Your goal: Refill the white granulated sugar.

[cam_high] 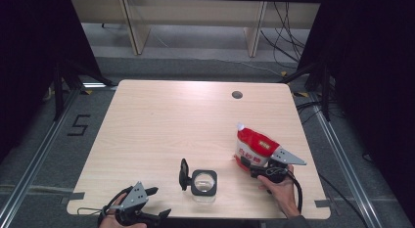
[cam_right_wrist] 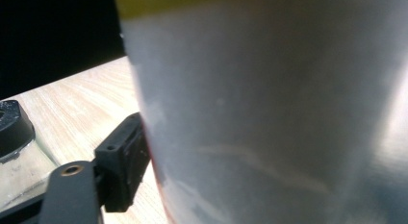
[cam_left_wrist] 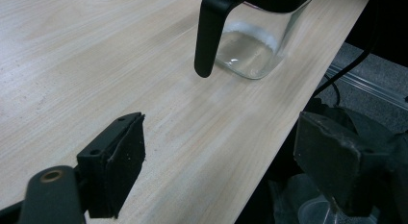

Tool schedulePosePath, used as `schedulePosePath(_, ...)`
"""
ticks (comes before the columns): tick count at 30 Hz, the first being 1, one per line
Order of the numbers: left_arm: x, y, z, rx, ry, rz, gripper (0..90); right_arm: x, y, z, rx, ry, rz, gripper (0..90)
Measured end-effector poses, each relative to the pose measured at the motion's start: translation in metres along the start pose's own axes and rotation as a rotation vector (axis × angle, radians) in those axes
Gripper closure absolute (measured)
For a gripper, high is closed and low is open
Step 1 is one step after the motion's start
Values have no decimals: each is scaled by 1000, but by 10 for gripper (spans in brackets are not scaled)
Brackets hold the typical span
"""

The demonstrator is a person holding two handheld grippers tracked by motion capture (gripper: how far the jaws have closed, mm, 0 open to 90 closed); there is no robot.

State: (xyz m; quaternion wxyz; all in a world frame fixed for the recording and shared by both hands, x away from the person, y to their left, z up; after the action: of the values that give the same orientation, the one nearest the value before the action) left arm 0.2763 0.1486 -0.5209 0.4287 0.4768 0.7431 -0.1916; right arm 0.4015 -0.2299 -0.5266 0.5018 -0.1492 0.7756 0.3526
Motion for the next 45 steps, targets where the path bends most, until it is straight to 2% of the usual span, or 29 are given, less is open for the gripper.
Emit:
schedulePosePath(1,-1,-2,1,-3,-5,-29,176,-1,-1,1,3,6,-25,281)
schedulePosePath(2,-1,-2,1,-3,-5,-29,177,-1,-1,1,3,6,-25,281)
schedulePosePath(3,0,-1,1,0,11,-4,177,0,0,4,-5,19,-21,280)
schedulePosePath(4,-2,-3,2,6,-13,-10,177,0,1,5,19,26,-16,273)
schedulePosePath(6,-2,-3,2,5,-13,-11,178,1,3,5,24,27,-1,269)
schedulePosePath(7,-2,-2,1,4,-14,-9,178,-1,2,8,-2,18,-45,263)
schedulePosePath(8,-2,-2,2,6,-23,-3,177,0,3,9,1,33,-20,263)
schedulePosePath(9,-2,-1,1,1,-26,11,178,-1,0,8,37,39,-49,263)
schedulePosePath(10,-1,0,0,0,-9,23,178,0,4,10,30,30,2,265)
schedulePosePath(11,-1,-1,0,-3,-8,-8,178,0,3,10,39,36,-12,276)
schedulePosePath(14,-1,-1,0,-3,-9,-8,178,0,2,10,45,49,-12,299)
schedulePosePath(16,-1,-1,0,-7,-10,-5,178,-1,1,10,50,53,-43,327)
schedulePosePath(19,-1,-1,-1,-2,-8,-6,178,0,3,9,61,66,-38,346)
schedulePosePath(20,-1,-1,-1,-1,-16,-11,178,0,4,10,59,61,-56,362)
schedulePosePath(22,-2,-2,-1,7,-20,-16,178,0,5,9,60,77,-45,369)
schedulePosePath(24,-1,-1,-2,1,-3,-9,178,0,7,7,62,97,-53,382)
schedulePosePath(25,-2,-3,-1,11,-22,-19,178,-1,6,7,60,85,-90,391)
schedulePosePath(29,-2,-1,-2,16,-17,13,178,-1,9,6,63,92,-123,402)
schedulePosePath(31,-2,0,-2,14,-15,16,178,0,11,5,76,108,-126,407)
schedulePosePath(32,-1,0,-3,8,8,3,178,0,11,5,76,108,-126,407)
schedulePosePath(33,-1,-1,-3,10,-7,-12,179,3,16,2,79,128,-72,409)
schedulePosePath(36,-1,-1,-3,9,-2,-11,180,1,14,1,71,121,-93,410)
schedulePosePath(37,-1,-2,-3,11,-17,-19,180,-1,12,2,56,109,-161,411)
schedulePosePath(39,-1,-1,-3,6,-12,-11,180,0,12,2,67,115,-172,412)
schedulePosePath(40,-1,-1,-3,8,-18,-15,180,0,14,0,67,119,-153,413)
schedulePosePath(42,-1,1,-4,10,-14,15,180,1,16,0,58,115,-173,414)
schedulePosePath(43,-2,0,-4,10,-21,7,180,1,19,-2,73,118,-196,415)
schedulePosePath(44,-2,0,-4,10,-21,7,181,1,19,-2,73,118,-196,415)
schedulePosePath(45,-1,1,-5,8,-16,15,181,0,19,-2,81,113,-231,416)
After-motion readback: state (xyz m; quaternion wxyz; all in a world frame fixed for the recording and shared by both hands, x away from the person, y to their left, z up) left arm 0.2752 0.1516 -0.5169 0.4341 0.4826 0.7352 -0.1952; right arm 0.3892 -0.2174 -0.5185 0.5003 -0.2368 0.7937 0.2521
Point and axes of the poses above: each handheld gripper's, and its own axes: z roughly forward along the jaws, x roughly out of its underside, y roughly to its left, the point moved 4 cm from there along z, roughly forward along the jaws, and after that the axes turned 15 degrees about z, right-handed, at the moved point
